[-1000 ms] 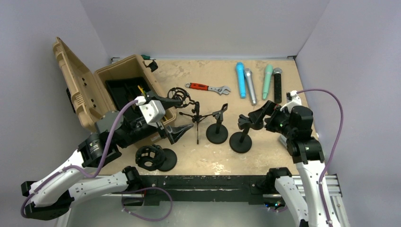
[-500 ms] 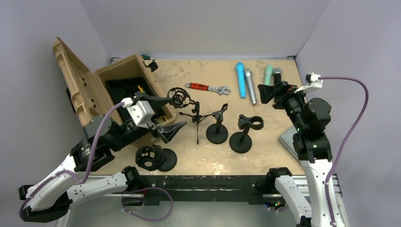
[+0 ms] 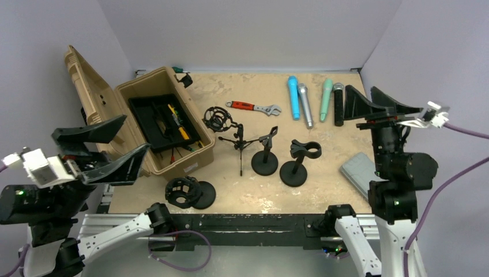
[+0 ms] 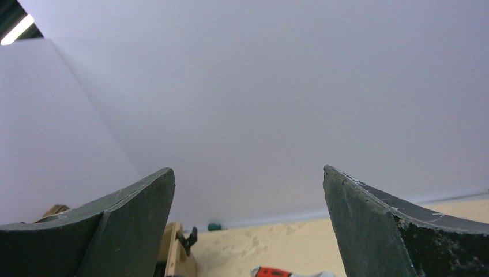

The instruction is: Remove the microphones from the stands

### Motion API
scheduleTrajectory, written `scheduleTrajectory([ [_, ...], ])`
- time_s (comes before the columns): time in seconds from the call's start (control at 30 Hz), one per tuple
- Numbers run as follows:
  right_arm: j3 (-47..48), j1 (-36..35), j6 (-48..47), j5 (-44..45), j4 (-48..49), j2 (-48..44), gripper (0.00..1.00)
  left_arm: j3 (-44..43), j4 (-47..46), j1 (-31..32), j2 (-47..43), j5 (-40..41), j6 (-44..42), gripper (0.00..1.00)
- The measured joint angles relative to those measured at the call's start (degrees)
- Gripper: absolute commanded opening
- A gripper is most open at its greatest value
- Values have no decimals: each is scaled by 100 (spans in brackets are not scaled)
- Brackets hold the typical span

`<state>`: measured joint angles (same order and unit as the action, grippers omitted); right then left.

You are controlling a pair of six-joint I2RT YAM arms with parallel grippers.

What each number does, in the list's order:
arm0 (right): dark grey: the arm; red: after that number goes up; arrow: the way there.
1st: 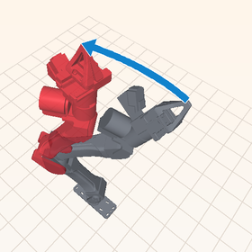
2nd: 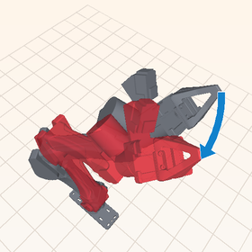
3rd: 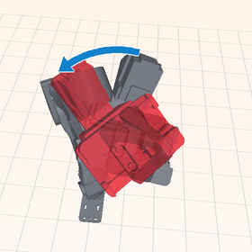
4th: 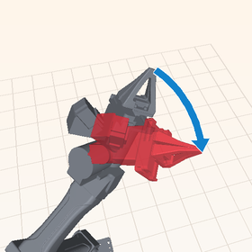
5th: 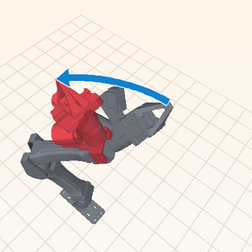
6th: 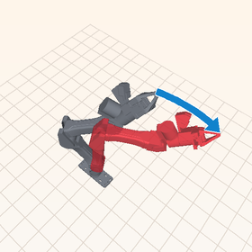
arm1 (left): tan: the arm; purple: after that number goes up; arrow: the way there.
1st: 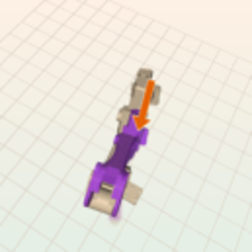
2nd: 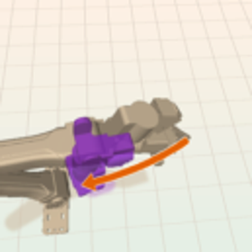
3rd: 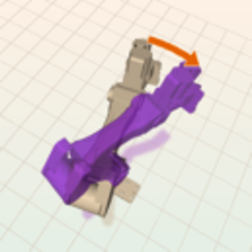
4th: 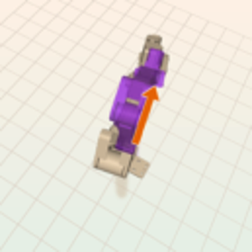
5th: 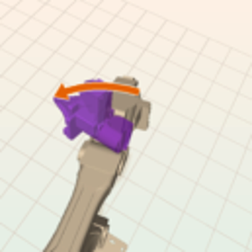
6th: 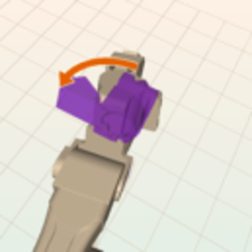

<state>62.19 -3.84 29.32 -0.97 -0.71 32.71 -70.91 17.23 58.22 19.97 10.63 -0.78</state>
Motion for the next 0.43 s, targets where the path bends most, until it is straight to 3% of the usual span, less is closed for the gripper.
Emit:
scheduleTrajectory([
  [0.23,160,0,-81,627,-173,-267,99,35,79,0,-286,225,262,93],
  [0.43,166,0,-92,621,-382,-310,99,39,87,0,-361,372,328,93],
])
